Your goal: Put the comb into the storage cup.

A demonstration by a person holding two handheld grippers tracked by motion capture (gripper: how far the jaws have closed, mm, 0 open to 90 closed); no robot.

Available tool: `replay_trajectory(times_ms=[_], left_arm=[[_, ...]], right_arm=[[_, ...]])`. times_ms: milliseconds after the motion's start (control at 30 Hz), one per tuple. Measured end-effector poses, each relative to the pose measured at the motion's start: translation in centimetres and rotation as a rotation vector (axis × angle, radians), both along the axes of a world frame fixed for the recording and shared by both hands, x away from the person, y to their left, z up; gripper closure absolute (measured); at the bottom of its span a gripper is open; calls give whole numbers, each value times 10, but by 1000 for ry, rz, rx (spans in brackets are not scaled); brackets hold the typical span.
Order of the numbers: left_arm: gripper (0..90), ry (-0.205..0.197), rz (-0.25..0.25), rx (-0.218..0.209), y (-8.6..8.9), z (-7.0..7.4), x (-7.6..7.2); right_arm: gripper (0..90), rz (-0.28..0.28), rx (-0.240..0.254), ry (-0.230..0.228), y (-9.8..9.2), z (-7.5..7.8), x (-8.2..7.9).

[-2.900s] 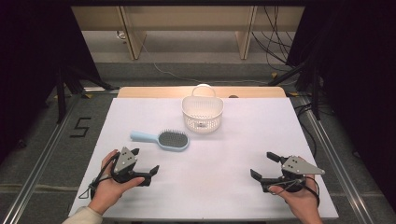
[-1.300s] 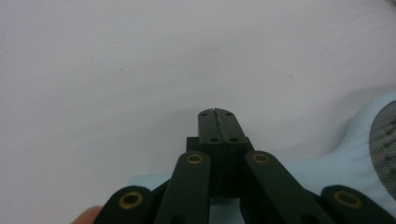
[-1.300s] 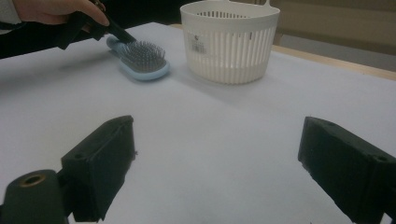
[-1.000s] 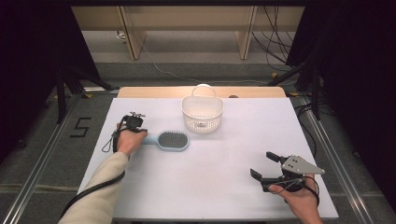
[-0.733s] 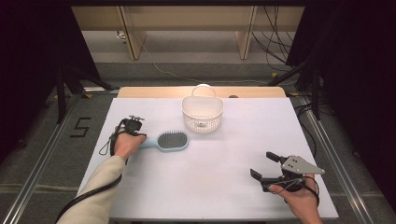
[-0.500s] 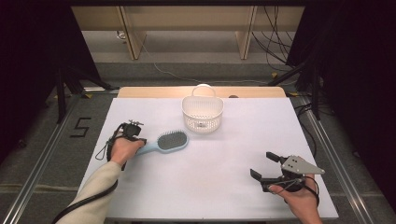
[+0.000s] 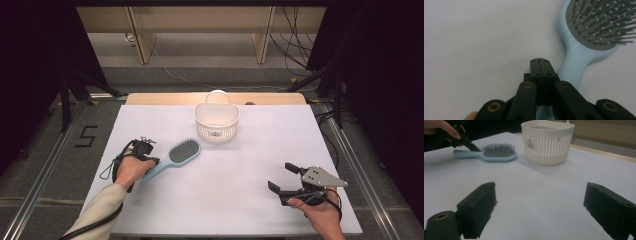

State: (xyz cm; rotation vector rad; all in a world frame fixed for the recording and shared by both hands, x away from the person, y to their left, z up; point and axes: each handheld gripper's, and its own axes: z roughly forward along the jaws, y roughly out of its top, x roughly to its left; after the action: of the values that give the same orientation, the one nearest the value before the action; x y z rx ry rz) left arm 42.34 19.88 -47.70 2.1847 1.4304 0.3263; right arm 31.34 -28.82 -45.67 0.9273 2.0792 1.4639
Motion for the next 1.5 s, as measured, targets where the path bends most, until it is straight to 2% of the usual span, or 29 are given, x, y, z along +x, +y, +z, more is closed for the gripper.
replay_trajectory(times_ms=[167,667,1067,1167,1267,1367,1500], left_arm=[[900,6,-14,-11,-2,0,-7],[900,12,-71,34,-14,2,-26],[896,5,-74,43,-18,2,-31],[849,-9,-67,48,-17,3,-31],[799,-43,-55,51,-14,11,-32],[718,-87,-45,47,-13,19,-36],[547,-139,-35,23,-12,26,-41]], right_arm=[[119,3,-2,-2,0,0,0],[121,5,-4,-6,0,1,0],[121,7,-4,-4,0,1,-1],[121,9,-5,-5,0,1,0],[121,8,-4,-6,0,1,-1],[121,7,-3,-5,0,1,-1],[121,8,-3,-3,0,1,-1]])
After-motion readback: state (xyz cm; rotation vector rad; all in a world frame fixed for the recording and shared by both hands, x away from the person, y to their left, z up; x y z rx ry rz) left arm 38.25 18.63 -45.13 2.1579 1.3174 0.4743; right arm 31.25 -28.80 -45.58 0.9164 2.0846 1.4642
